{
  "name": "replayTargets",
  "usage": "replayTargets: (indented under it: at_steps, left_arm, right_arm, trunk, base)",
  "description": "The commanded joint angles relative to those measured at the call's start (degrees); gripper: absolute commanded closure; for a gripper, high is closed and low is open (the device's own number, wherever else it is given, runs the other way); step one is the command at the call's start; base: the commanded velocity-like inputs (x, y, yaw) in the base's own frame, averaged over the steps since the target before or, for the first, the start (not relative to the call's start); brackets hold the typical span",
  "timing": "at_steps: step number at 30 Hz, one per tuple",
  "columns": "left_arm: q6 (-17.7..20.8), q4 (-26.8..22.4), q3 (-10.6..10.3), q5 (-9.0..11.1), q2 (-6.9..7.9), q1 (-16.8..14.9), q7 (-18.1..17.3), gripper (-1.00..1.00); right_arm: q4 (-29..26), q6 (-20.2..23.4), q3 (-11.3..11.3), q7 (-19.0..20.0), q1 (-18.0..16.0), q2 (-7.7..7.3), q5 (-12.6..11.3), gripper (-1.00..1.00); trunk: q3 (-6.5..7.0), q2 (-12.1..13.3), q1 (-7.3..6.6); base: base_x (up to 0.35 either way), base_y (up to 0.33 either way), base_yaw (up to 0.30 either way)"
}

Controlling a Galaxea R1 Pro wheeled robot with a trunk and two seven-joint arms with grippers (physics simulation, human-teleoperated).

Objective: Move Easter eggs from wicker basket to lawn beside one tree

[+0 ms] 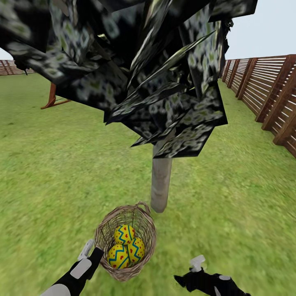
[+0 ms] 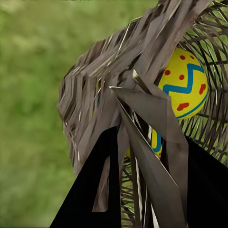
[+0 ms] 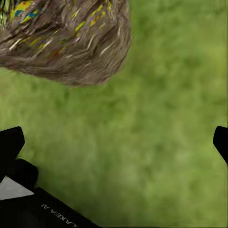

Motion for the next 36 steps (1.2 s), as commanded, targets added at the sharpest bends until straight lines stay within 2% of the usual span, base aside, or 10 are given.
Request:
replayTargets:
  at_steps: [1, 2, 3, 4, 5, 6, 7, 8, 36]
  left_arm:
    - [0.2, -0.2, 0.2, 0.4, 0.0, 0.0, 0.4, 1.0]
    - [0.2, -0.3, 0.1, 0.4, 0.33, 0.0, 0.4, 1.0]
    - [0.2, -0.3, 0.1, 0.4, 0.51, 0.0, 0.4, 1.0]
    - [0.2, -0.3, 0.1, 0.4, 0.62, 0.0, 0.4, 1.0]
    - [0.2, -0.3, 0.1, 0.4, 0.66, 0.0, 0.4, 1.0]
    - [0.2, -0.3, 0.1, 0.4, 0.67, 0.0, 0.4, 1.0]
    - [0.2, -0.3, 0.1, 0.4, 0.68, -0.1, 0.4, 1.0]
    - [0.2, -0.3, 0.1, 0.4, 0.68, 0.0, 0.4, 1.0]
    - [0.0, 0.0, 0.1, 0.3, 0.95, 0.0, 0.3, 1.0]
  right_arm:
    - [-5.3, 4.0, -2.5, 4.0, 0.0, 0.09, 0.6, -1.0]
    - [-13.1, 9.3, -5.6, 6.2, 0.0, 0.11, 0.5, -1.0]
    - [-17.9, 12.9, -7.4, 7.0, 0.0, 0.1, 0.5, -1.0]
    - [-23.0, 15.8, -9.3, 9.2, 0.0, 0.02, 0.5, -1.0]
    - [-27.5, 17.0, -13.2, 12.4, 0.0, -0.07, 0.4, -1.0]
    - [-29.0, 17.3, -16.4, 13.4, 0.0, -0.12, 0.5, -1.0]
    - [-29.9, 17.4, -18.5, 14.0, 0.0, -0.17, 0.5, -1.0]
    - [-30.5, 17.5, -19.4, 14.2, 0.0, -0.12, 0.5, -1.0]
    - [-30.2, 17.4, -19.4, 14.4, 0.0, 0.13, 0.7, -1.0]
  trunk:
    - [-0.24, -0.4, 0.22]
    - [-0.42, -0.8, 0.44]
    - [-0.6, -1.2, 0.66]
    - [-0.78, -1.6, 0.88]
    - [-0.96, -2.0, 1.1]
    - [-1.14, -2.4, 1.32]
    - [-1.32, -2.8, 1.54]
    - [-1.5, -3.2, 1.76]
    - [-6.53, -14.5, 7.91]
  base:
    - [0.0, 0.0, 0.0]
    - [0.0, 0.0, 0.0]
    - [0.0, 0.0, 0.0]
    - [0.0, 0.0, 0.0]
    - [0.0, 0.0, 0.0]
    - [0.0, 0.0, 0.0]
    - [0.0, 0.0, 0.0]
    - [0.0, 0.0, 0.0]
    - [0.0, 0.0, 0.0]
